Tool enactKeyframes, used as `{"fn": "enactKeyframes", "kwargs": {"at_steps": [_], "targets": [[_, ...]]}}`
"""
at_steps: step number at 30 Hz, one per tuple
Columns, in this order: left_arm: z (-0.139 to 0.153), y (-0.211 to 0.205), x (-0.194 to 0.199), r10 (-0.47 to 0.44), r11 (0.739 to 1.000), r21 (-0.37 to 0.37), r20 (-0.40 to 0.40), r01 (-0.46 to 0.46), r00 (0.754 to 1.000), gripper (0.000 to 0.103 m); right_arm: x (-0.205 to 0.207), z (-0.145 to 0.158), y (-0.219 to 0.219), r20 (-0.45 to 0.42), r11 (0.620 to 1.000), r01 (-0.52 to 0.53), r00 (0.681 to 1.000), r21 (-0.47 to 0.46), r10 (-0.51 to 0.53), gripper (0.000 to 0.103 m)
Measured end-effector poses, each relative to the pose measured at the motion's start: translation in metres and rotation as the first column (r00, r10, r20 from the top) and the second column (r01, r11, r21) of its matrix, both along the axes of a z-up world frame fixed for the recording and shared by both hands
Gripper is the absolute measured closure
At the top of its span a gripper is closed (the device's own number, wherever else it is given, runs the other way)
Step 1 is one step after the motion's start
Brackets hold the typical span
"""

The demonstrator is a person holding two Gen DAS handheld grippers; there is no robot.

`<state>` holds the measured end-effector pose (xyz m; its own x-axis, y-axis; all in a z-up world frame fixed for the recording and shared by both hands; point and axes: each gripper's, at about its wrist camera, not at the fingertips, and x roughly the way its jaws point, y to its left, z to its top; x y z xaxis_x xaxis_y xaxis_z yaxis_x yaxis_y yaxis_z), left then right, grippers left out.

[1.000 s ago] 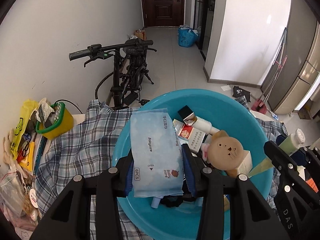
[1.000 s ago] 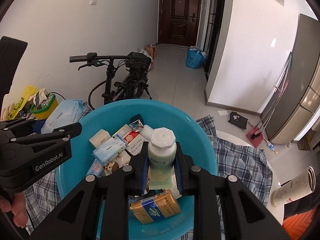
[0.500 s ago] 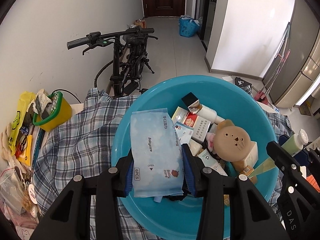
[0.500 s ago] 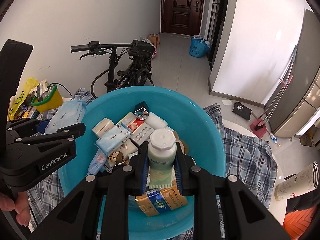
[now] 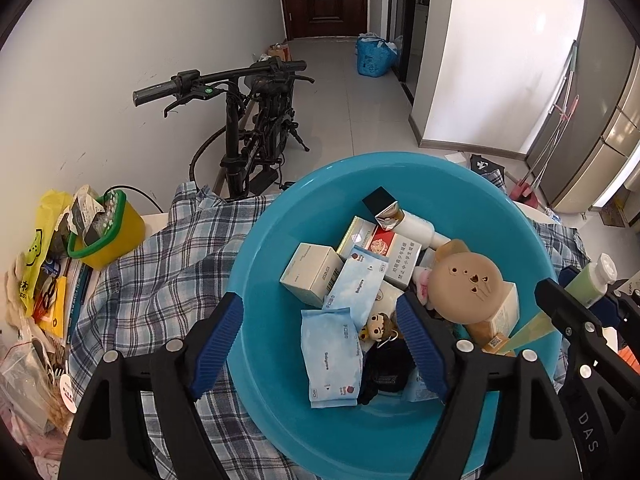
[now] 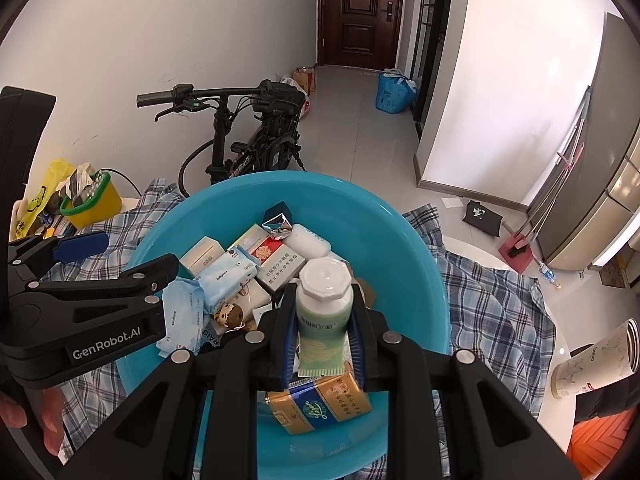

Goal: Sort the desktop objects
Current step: 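Open the left gripper to drop the blue packet into the basin, then open the right gripper to drop the green tube into the basin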

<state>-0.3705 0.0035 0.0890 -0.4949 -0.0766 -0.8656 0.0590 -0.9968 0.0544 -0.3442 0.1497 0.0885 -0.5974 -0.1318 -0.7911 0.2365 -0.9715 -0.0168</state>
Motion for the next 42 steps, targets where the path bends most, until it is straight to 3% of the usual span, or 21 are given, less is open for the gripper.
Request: {"fn": "enactKeyframes", "kwargs": {"at_steps": [19,21,22,23,38,42], "targets": [[-0.011,-0.003,0.0,0.011,1.0,-0.016,0.023,-0.011,1.0,0.022,0.002,-0.012,-0.018,-0.01,0.999,-0.045,0.999,-0.005,0.045,0.081],[-0.011,-0.003,0.0,0.007,1.0,-0.004,0.02,-0.007,1.0,0.022,0.003,-0.009,-0.017,-0.04,0.999,-0.024,0.999,0.028,0.025,0.066],[-0.012,-0.003,0.0,0.008,1.0,-0.003,0.02,-0.008,1.0,0.022,0.003,-0.008,-0.016,-0.052,0.999,-0.015,0.999,0.032,0.017,0.047],[-0.012,-0.003,0.0,0.009,1.0,-0.007,0.019,-0.008,1.0,0.022,0.004,-0.006,-0.015,-0.066,1.0,-0.01,0.998,0.029,0.012,0.043],[-0.012,0.002,0.004,-0.006,1.0,-0.027,0.001,0.006,1.0,0.022,-0.002,-0.016,0.011,-0.035,0.999,0.034,0.999,0.037,-0.033,0.043],[-0.005,0.006,0.015,-0.008,0.998,-0.063,-0.087,0.003,0.996,0.022,-0.002,-0.02,0.02,-0.038,0.998,0.05,0.998,0.025,-0.049,0.044]]}}
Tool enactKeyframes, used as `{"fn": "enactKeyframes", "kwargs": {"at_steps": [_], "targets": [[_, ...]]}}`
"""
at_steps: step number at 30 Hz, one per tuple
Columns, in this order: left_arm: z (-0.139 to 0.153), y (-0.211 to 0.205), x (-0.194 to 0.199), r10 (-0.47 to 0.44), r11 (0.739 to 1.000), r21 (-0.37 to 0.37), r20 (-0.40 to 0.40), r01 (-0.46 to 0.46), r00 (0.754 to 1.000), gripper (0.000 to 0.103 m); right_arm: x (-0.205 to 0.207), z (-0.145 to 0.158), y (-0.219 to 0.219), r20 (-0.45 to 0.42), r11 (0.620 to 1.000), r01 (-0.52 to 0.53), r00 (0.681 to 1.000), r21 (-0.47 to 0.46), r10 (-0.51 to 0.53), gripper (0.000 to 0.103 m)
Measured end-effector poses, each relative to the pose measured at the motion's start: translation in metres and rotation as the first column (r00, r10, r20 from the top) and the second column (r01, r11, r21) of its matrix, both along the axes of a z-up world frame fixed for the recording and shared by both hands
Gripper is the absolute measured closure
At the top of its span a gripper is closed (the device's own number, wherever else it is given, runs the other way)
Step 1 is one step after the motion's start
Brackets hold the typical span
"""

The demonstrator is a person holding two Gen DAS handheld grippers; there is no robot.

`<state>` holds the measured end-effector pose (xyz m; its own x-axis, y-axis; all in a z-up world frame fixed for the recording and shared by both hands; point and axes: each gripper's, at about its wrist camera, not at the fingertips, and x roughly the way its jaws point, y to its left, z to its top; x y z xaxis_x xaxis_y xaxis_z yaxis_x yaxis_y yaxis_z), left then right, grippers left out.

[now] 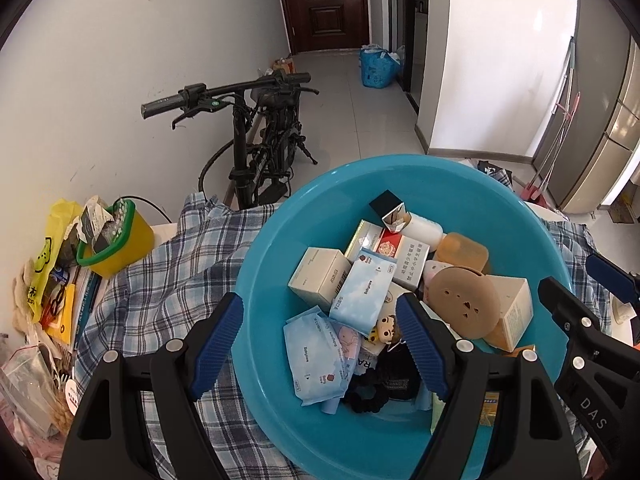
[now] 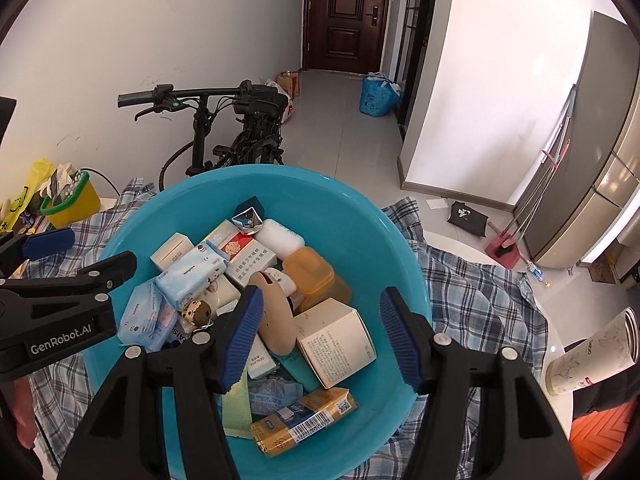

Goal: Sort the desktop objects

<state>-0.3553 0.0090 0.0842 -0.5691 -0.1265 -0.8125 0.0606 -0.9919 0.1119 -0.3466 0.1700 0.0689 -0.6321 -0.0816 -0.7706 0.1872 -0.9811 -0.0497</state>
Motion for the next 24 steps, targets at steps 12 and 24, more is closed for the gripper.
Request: {"fn": "enactKeyframes", "kwargs": {"at_steps": [12,24], "targets": [[0.035,0.002,0.031,-0.027,0.997,0.067,-0.283,0.048,0.959,0.018,0.015,0.012,0.025,-0.14,0.997,0.054,0.988,-0.051,-0.061,0.04],[0.049,0.006,0.053,-0.039,0.993,0.08,-0.443,0.083,0.896,0.0,0.031,0.028,0.033,-0.265,0.996,0.055,0.962,-0.069,-0.071,0.004]]}}
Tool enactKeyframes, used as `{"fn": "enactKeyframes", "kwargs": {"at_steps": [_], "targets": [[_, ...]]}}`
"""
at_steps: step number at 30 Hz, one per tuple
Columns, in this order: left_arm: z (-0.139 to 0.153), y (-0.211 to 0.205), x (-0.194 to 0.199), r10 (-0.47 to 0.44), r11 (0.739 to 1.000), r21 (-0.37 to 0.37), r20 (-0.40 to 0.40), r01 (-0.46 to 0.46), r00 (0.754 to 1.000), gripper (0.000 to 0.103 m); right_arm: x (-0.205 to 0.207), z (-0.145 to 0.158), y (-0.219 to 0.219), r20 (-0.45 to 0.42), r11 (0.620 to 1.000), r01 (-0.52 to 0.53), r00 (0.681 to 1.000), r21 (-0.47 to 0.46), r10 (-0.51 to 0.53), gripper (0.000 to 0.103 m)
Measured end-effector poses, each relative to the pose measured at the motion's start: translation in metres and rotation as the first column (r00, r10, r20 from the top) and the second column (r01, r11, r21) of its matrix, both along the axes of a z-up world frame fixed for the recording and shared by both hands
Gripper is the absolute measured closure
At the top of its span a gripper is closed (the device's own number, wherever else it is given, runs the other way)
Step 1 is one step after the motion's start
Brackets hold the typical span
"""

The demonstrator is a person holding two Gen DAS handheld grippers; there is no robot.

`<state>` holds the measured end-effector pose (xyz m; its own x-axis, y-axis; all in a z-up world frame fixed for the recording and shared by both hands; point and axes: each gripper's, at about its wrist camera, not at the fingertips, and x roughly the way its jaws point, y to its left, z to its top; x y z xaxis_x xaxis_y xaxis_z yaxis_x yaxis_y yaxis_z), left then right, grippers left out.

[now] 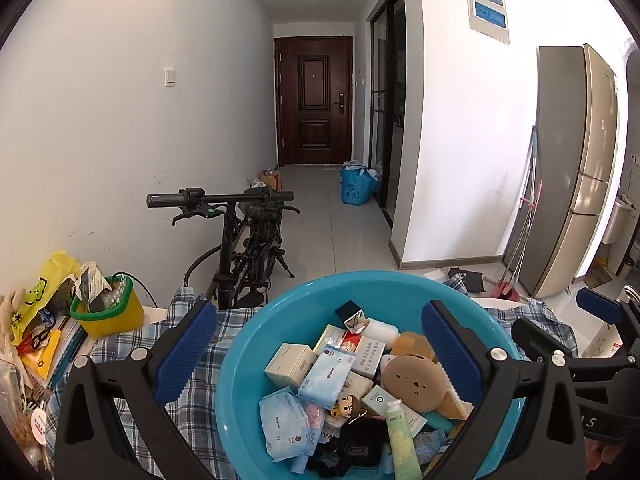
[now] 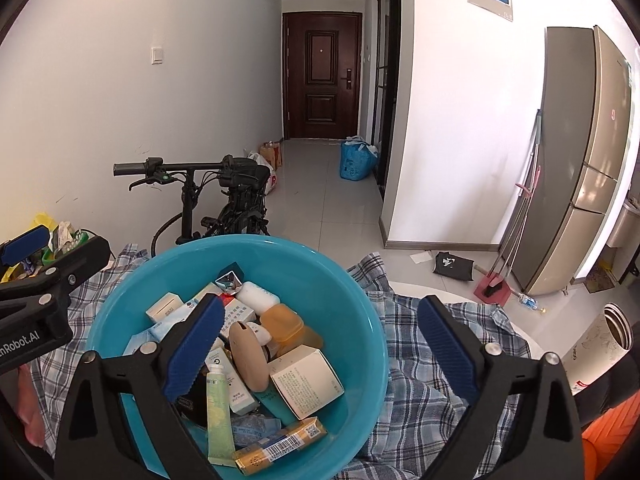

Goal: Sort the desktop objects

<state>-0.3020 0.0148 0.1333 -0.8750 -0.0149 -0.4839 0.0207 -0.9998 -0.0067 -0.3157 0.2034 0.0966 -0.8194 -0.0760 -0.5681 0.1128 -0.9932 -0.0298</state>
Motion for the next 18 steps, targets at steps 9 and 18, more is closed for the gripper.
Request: {"fn": "enactKeyframes", "kwargs": {"at_steps": [9,18], "targets": [[-0.008,-0.008,0.007,0.014,1.0,-0.003,-0.011,-0.014,1.0,0.0,0.009,0.005,0.001,-0.052,1.0,-0.014,0.999,-0.027,0.013,0.001],[-0.021,-0.034,0.016,0.04,0.993,0.107,0.051,-0.045,0.998,0.0,0.028,0.004,-0.001,-0.074,0.999,-0.039,0.997,-0.015,0.038,0.001]]}}
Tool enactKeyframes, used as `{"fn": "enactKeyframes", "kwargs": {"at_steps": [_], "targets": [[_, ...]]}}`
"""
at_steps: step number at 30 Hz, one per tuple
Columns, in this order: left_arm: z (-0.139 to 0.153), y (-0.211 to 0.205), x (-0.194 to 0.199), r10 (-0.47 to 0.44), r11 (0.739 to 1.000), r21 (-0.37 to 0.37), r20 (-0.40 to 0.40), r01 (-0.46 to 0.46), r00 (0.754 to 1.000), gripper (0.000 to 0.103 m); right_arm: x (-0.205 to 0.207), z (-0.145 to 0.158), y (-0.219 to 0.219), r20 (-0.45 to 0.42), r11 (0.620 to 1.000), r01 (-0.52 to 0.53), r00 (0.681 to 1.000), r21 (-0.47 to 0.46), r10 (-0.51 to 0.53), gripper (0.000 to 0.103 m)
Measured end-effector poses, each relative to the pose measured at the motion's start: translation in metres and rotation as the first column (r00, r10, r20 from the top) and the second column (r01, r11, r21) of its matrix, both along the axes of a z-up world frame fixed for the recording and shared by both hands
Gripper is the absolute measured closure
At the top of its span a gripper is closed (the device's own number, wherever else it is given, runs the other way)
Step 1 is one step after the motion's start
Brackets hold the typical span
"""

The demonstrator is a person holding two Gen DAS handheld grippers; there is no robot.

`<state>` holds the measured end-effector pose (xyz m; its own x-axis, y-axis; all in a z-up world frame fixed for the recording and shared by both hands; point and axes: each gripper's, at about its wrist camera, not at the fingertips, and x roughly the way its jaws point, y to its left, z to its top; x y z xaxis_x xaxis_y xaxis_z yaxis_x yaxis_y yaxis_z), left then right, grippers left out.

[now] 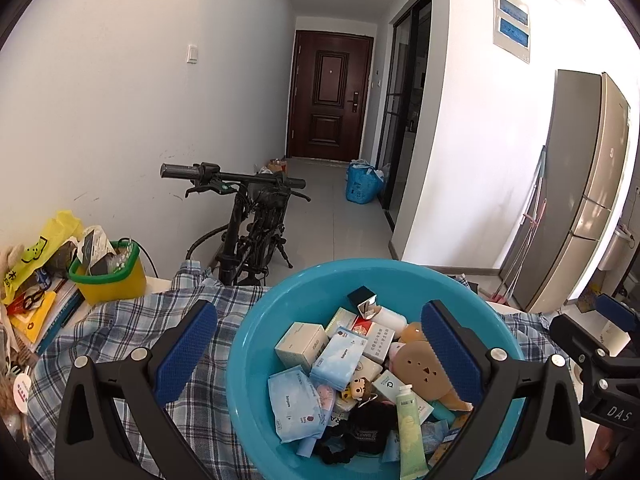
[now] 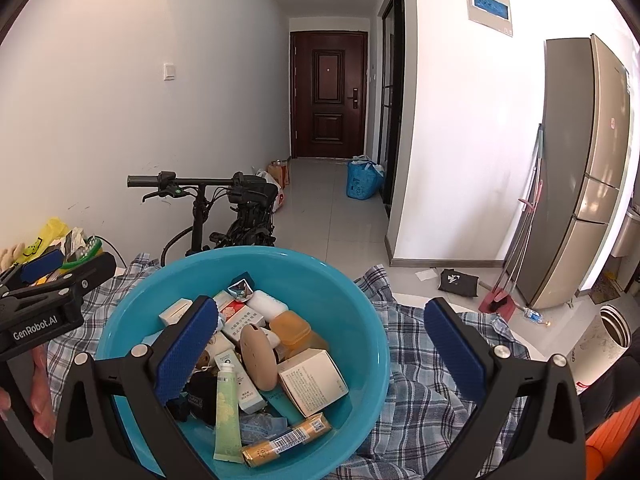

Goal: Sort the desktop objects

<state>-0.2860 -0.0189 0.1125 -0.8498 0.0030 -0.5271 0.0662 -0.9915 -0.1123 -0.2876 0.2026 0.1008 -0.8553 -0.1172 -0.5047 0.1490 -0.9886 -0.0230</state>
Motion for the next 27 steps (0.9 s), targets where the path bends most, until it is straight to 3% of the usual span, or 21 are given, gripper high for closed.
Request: {"fn": "enactKeyframes", "kwargs": {"at_steps": [3,11,21,27], "targets": [[-0.002,-0.007,0.01,0.0,0.999,0.049,-0.005,0.0,1.0,0.0,0.014,-0.004,-0.001,-0.007,1.0,-0.023,1.0,0.013,0.023,0.001],[0.007,-0.008,0.051,0.012,0.999,-0.034,-0.083,-0.015,0.996,0.0,0.047,-0.004,0.0,-0.019,0.998,-0.058,0.998,-0.01,0.058,0.001],[0.017,-0.018,0.098,0.009,0.999,-0.052,-0.105,-0.015,0.994,0.0,0.084,0.003,-0.002,-0.037,0.997,-0.071,0.997,-0.003,0.071,0.001],[0.024,-0.005,0.115,-0.025,0.994,-0.109,-0.12,0.011,0.992,0.0,0.101,0.018,-0.003,-0.095,0.998,-0.07,0.993,-0.002,0.07,0.001]]}}
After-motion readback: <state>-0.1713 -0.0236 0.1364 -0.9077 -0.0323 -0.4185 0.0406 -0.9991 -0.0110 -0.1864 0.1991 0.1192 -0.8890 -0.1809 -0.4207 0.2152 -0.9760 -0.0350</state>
